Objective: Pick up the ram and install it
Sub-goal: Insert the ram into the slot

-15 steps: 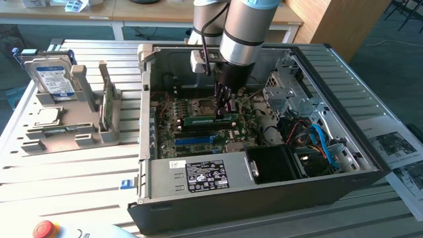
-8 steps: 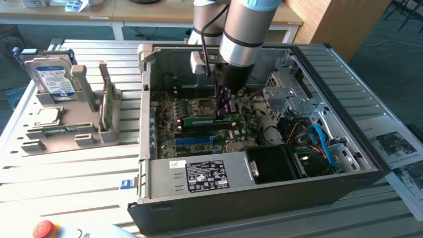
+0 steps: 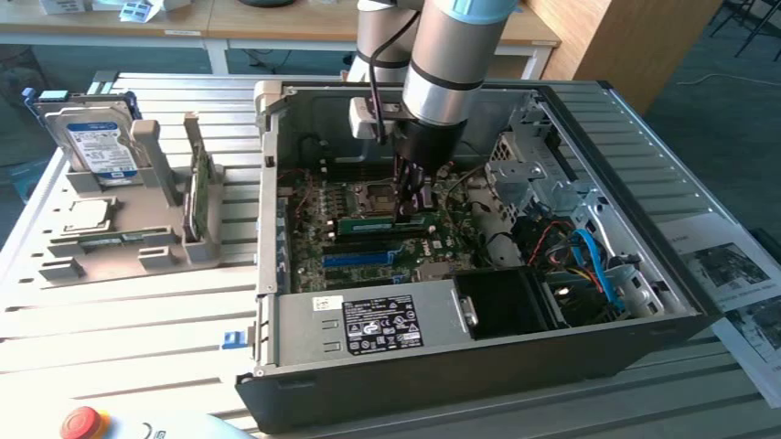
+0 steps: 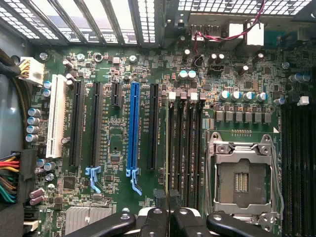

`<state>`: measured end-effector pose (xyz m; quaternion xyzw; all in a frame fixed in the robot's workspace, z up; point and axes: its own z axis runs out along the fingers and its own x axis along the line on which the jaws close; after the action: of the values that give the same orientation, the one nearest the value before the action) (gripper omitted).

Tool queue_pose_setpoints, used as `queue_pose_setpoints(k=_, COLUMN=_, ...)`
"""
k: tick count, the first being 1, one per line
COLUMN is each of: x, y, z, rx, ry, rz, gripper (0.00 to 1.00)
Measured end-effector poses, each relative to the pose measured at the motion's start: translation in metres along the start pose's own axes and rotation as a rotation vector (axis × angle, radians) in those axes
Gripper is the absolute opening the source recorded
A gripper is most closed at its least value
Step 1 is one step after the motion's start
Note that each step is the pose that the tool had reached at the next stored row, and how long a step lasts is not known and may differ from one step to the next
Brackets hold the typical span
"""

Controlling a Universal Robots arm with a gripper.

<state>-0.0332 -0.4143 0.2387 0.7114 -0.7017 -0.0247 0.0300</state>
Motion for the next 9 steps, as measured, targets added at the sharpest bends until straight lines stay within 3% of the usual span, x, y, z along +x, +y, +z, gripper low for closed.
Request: queue_pose_setpoints(k=9, x=-0.0007, y=-0.0001, z=0.0008, rx=0.0000, ry=-0.0004, rz=0.004, gripper=0.11)
